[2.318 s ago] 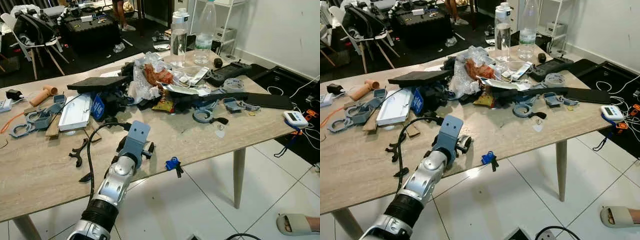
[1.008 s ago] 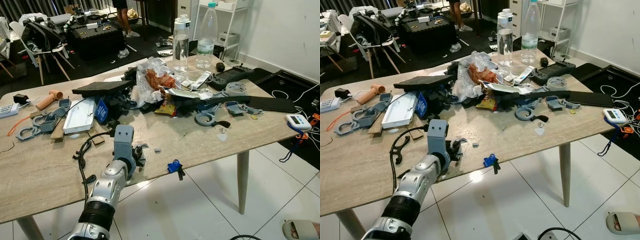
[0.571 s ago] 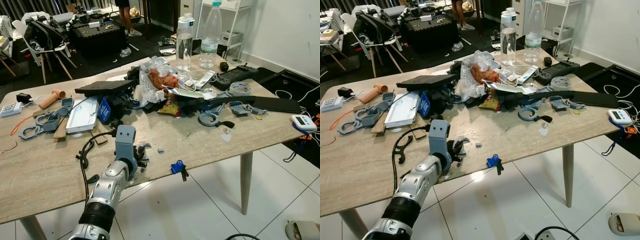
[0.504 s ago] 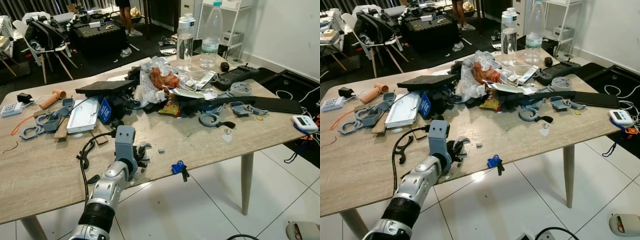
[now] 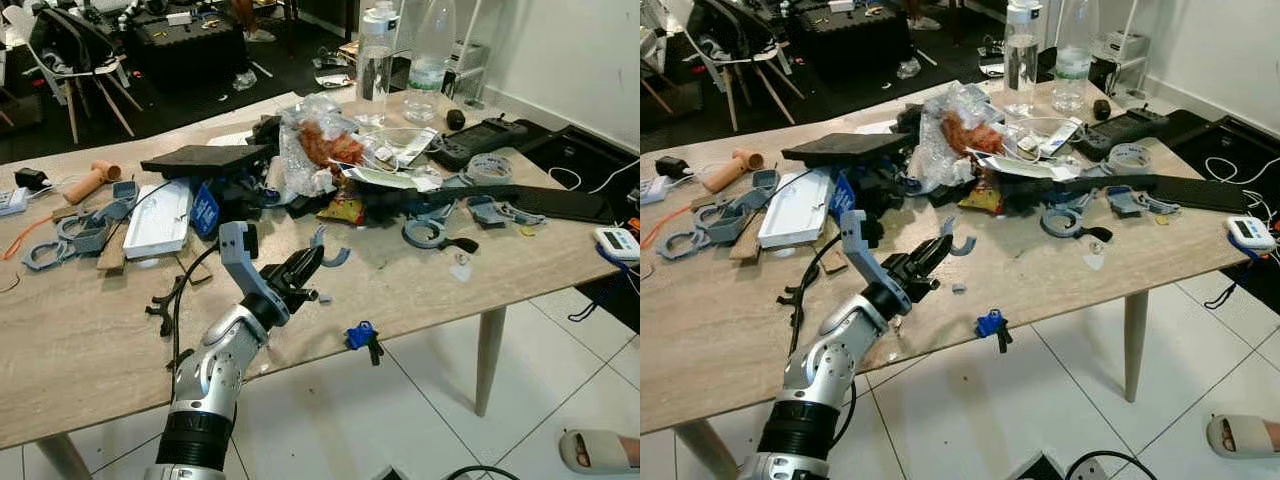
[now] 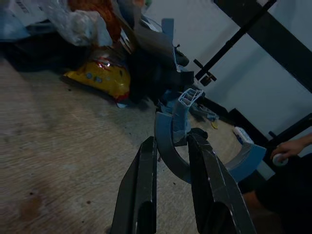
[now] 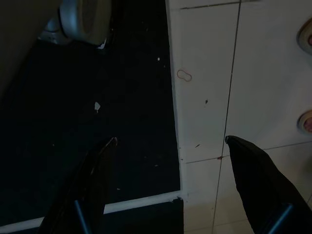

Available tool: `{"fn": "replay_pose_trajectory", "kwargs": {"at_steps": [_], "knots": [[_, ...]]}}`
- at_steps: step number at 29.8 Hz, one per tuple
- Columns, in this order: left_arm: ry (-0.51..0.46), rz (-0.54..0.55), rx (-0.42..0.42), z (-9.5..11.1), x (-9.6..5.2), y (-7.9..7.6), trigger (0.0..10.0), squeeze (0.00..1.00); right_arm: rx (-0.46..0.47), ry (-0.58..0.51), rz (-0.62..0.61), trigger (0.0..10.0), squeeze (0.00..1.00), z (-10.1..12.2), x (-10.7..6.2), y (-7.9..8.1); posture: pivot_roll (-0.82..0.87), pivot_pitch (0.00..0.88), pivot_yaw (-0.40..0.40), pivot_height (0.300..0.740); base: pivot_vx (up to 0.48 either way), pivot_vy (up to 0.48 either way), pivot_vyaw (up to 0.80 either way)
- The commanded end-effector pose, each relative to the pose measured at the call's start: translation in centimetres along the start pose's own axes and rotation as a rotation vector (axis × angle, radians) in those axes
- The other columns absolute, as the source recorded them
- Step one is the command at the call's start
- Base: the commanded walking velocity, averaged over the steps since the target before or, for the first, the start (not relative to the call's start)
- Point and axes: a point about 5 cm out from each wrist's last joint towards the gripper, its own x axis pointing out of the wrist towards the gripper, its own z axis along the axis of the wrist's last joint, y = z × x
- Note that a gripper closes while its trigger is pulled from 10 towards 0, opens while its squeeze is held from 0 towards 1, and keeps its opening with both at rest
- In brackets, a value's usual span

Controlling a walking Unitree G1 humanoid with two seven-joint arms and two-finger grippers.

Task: Picking trash to rubbish bin

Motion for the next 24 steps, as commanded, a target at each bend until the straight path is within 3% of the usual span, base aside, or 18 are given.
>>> {"fn": "replay_pose_trajectory", "kwargs": {"at_steps": [1, 7, 8, 13, 14, 24], "knots": [[-0.043, -0.019, -0.059, -0.2, -0.1, -0.6, 0.0, 0.0, 0.0, 0.002, 0.008, 10.0, 0.0, 0.0, 0.0, 0.5, -0.1, 0.034, 0.06, 0.74, 0.0, 0.0, 0.0], [-0.062, -0.092, -0.094, 0.1, -0.6, -1.2, 0.0, 0.0, -0.005, 0.002, 0.01, 10.0, 0.0, 0.1, 0.0, 0.5, -0.1, 0.037, 0.058, 0.74, 0.0, 0.0, 0.0], [-0.053, -0.152, -0.09, 0.0, -0.9, -1.9, 0.0, 0.0, -0.007, 0.002, 0.009, 10.0, 0.0, 0.1, 0.0, 0.3, -0.1, 0.037, 0.056, 0.74, 0.0, 0.0, 0.0], [-0.046, -0.221, -0.099, 0.0, -0.9, -2.9, 0.0, 0.0, -0.008, 0.003, 0.006, 10.0, 0.0, 0.1, 0.0, 0.1, -0.1, 0.036, 0.056, 0.74, 0.0, 0.0, 0.0], [-0.033, -0.214, -0.085, -0.1, -0.8, -3.0, 10.0, 0.0, -0.009, 0.003, 0.004, 10.0, 0.0, 0.0, 0.0, -0.1, -0.1, 0.035, 0.056, 0.74, 0.0, 0.0, 0.0], [-0.015, -0.147, -0.052, -0.1, -0.7, -2.3, 10.0, 0.0, -0.014, -0.001, 0.002, 10.0, 0.0, 0.2, 0.0, -0.4, -0.1, 0.034, 0.055, 0.74, 0.0, 0.0, 0.0]]}}
